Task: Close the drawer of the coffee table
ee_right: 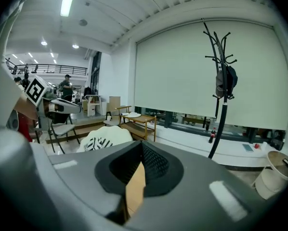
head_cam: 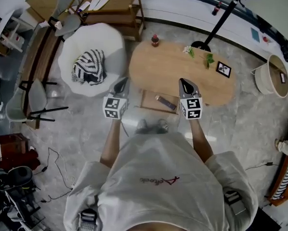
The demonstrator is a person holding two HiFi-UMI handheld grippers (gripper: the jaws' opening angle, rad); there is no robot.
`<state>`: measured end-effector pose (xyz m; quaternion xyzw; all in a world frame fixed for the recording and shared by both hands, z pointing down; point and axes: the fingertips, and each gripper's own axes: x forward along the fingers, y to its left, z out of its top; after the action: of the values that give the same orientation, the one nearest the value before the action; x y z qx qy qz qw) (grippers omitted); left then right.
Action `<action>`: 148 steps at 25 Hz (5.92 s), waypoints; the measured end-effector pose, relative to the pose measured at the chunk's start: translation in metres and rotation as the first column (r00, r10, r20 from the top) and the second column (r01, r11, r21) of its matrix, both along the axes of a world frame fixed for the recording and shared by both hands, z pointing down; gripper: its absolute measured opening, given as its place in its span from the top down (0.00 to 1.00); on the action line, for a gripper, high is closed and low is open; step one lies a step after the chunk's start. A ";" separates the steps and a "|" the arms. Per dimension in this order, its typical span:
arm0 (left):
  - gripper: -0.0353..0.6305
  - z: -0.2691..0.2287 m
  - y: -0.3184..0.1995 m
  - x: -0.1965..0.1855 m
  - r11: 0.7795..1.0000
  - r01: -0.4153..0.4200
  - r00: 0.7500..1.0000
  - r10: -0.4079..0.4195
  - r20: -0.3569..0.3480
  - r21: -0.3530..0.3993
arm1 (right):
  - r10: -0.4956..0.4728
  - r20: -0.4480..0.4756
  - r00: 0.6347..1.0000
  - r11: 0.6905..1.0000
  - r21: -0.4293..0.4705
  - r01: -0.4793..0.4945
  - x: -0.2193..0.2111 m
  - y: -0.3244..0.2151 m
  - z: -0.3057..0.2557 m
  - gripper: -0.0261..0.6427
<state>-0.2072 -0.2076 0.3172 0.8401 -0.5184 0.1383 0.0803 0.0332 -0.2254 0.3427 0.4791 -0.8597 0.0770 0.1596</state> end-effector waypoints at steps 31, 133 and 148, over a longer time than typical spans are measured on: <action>0.95 0.160 0.045 0.015 0.886 -0.373 0.927 0.366 -0.079 -0.277 | 0.427 -0.107 0.898 0.871 -0.218 -0.441 0.046 0.145 0.120 0.95; 0.57 0.649 -0.074 -0.004 0.946 -0.003 0.997 0.028 0.072 -0.323 | 0.417 -0.080 0.905 0.838 -0.351 -0.417 0.107 0.000 0.640 0.84; 0.57 0.647 -0.080 -0.005 0.951 -0.011 0.995 0.040 0.088 -0.308 | 0.433 -0.075 0.898 0.838 -0.334 -0.432 0.108 -0.001 0.639 0.78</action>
<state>-0.2118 -0.2873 0.9641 0.8167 -0.4827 0.2574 0.1836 0.1408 -0.2266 0.9817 0.6253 -0.7030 0.2600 0.2173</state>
